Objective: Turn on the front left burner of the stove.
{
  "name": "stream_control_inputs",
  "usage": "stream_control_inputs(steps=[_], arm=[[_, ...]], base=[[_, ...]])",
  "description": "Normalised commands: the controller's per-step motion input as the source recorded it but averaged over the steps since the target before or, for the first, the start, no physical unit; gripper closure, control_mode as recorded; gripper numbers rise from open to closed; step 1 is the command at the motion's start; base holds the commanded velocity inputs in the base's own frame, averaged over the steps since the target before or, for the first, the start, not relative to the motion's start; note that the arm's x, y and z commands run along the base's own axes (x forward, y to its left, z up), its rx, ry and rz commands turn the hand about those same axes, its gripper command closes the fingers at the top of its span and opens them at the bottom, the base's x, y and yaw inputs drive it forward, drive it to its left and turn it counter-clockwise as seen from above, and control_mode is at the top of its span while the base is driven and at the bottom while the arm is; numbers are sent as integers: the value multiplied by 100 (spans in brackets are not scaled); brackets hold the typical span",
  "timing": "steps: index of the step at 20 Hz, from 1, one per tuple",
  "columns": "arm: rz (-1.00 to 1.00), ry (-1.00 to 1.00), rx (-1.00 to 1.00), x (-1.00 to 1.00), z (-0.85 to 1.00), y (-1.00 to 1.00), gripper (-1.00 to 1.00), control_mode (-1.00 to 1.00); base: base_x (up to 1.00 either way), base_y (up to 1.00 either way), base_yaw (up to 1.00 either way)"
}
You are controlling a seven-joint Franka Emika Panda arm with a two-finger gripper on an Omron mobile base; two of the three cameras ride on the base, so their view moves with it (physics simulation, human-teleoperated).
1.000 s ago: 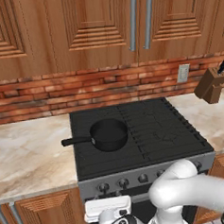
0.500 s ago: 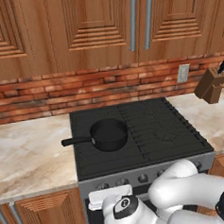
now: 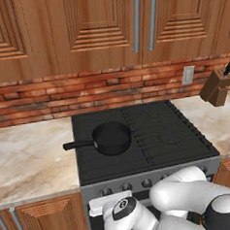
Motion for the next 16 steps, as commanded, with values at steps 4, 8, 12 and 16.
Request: stream_control_inputs(steps=[4, 8, 12, 16], arm=[[0, 8, 0, 1, -42, 0, -100, -100], [0, 2, 2, 20, -20, 0, -100, -100], [0, 1, 2, 32, -18, 0, 100, -100], [0, 6, 0, 29, -28, 0, 100, -100]], base=[[0, 0, 0], [0, 0, 0], [0, 0, 0], [0, 0, 0]])
